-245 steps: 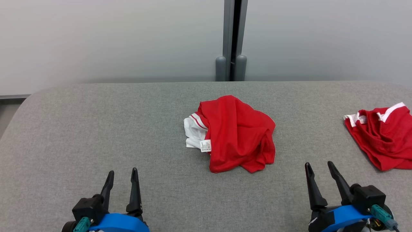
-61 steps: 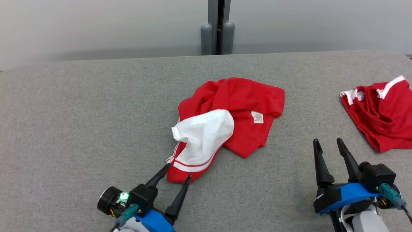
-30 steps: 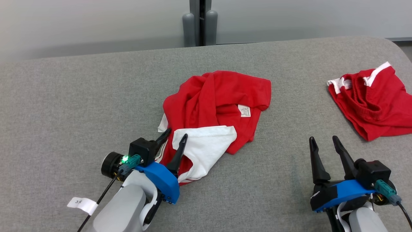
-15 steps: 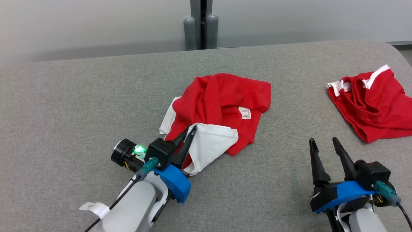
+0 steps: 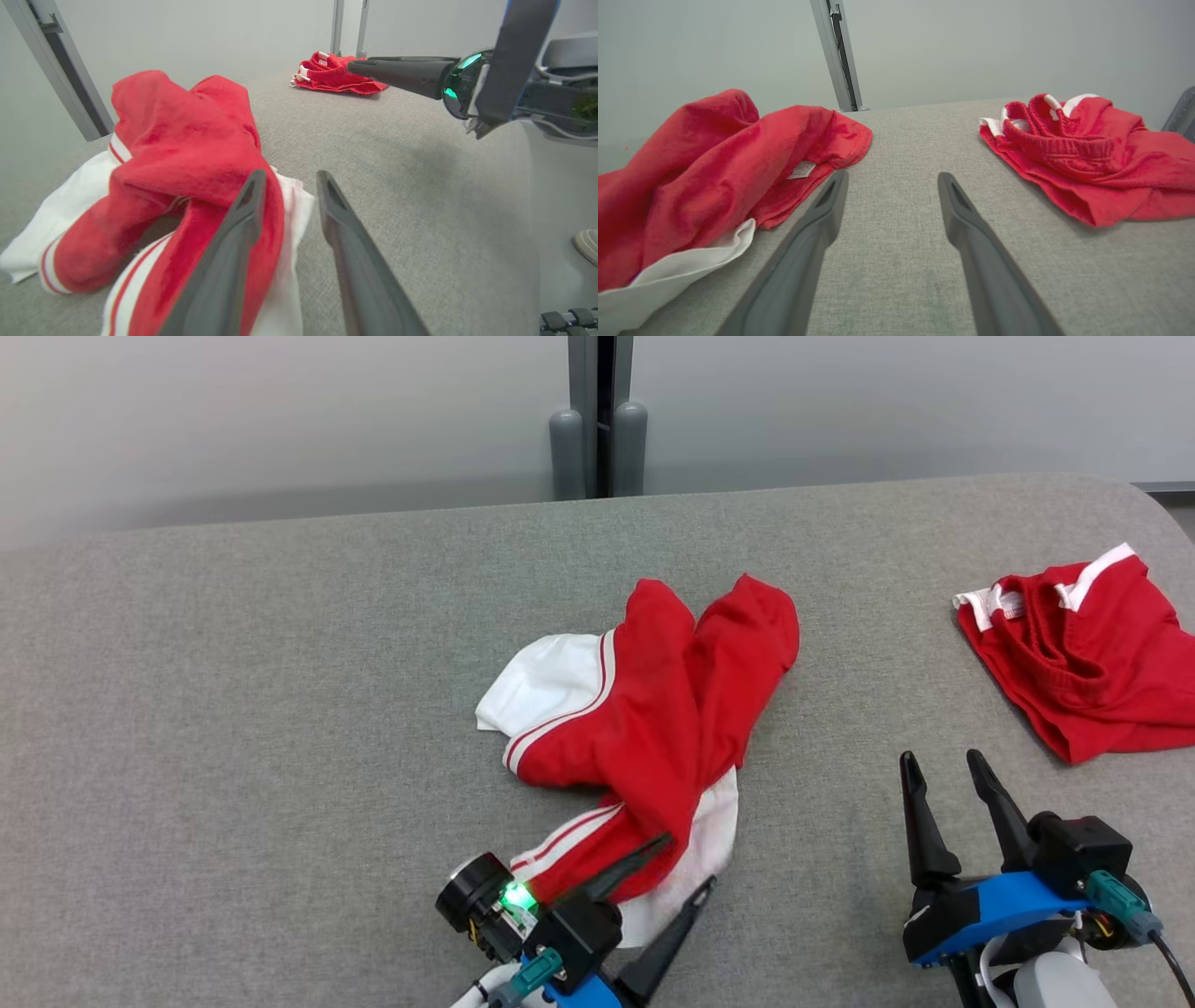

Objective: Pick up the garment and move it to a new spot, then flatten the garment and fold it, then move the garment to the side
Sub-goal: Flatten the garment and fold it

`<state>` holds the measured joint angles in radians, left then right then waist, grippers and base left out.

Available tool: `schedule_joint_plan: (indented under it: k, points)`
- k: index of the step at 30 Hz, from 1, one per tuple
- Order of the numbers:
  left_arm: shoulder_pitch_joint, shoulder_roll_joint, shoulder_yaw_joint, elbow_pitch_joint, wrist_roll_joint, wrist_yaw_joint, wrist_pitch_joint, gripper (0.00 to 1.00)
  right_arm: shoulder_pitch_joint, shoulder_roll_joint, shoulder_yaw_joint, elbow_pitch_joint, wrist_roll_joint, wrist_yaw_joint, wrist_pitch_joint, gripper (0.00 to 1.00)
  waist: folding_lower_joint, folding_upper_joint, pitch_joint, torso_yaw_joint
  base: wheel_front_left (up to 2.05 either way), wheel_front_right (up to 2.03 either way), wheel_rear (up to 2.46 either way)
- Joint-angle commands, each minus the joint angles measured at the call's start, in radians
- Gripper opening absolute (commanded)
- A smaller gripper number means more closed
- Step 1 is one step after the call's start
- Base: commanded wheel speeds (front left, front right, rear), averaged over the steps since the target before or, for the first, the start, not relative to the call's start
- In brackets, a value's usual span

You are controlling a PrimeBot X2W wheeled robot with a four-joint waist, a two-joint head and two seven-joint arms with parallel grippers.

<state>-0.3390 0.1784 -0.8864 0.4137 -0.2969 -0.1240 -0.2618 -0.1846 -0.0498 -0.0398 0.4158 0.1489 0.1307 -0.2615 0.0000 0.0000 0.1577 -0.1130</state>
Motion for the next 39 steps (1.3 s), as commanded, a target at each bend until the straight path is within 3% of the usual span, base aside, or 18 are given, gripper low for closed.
schedule_joint_plan:
  k: [1,8,16,29,30,32,33,39]
  points:
    - [0.010,-0.001,-0.008,-0.004,-0.008,-0.003,-0.004,1.00,0.005,-0.001,-0.002,0.002,-0.007,0.000,-0.005,1.00,0.0000,0.0000,-0.001,0.001,0.00,0.00,0.00]
    - [0.019,0.021,-0.014,-0.040,-0.086,-0.005,-0.003,1.00,0.010,-0.001,-0.014,0.005,-0.008,0.000,-0.005,1.00,0.0000,0.0000,-0.011,0.013,0.00,0.00,0.00]
    - [0.032,0.088,0.036,0.018,-0.132,0.035,0.058,1.00,0.006,-0.001,-0.011,0.002,-0.004,0.000,-0.005,1.00,0.0000,0.0000,-0.011,0.019,0.00,0.00,0.00]
    - [0.026,0.075,0.048,0.124,-0.222,0.020,0.144,1.00,-0.010,-0.001,-0.012,-0.001,-0.006,0.000,-0.005,1.00,0.0000,0.0000,0.016,0.005,0.00,0.00,0.00]
    - [0.020,0.073,0.047,0.120,-0.224,0.019,0.138,0.76,-0.012,-0.001,-0.013,-0.002,-0.006,0.000,-0.005,1.00,0.0000,0.0000,0.017,0.005,0.00,0.00,0.00]
    - [0.010,0.074,0.045,0.112,-0.221,0.018,0.124,0.05,-0.013,-0.001,-0.016,-0.004,-0.007,0.000,-0.005,1.00,0.0000,0.0000,0.020,0.005,0.00,0.00,0.00]
    - [0.005,0.075,0.048,0.107,-0.219,0.019,0.114,0.00,-0.013,-0.001,-0.017,-0.004,-0.008,0.000,-0.005,1.00,0.0000,0.0000,0.021,0.005,0.00,0.00,0.00]
    - [-0.034,0.095,0.095,0.083,-0.203,0.055,0.038,0.00,-0.015,-0.001,-0.020,-0.002,-0.006,0.000,-0.005,1.00,0.0000,0.0000,0.025,0.008,0.00,0.00,0.00]
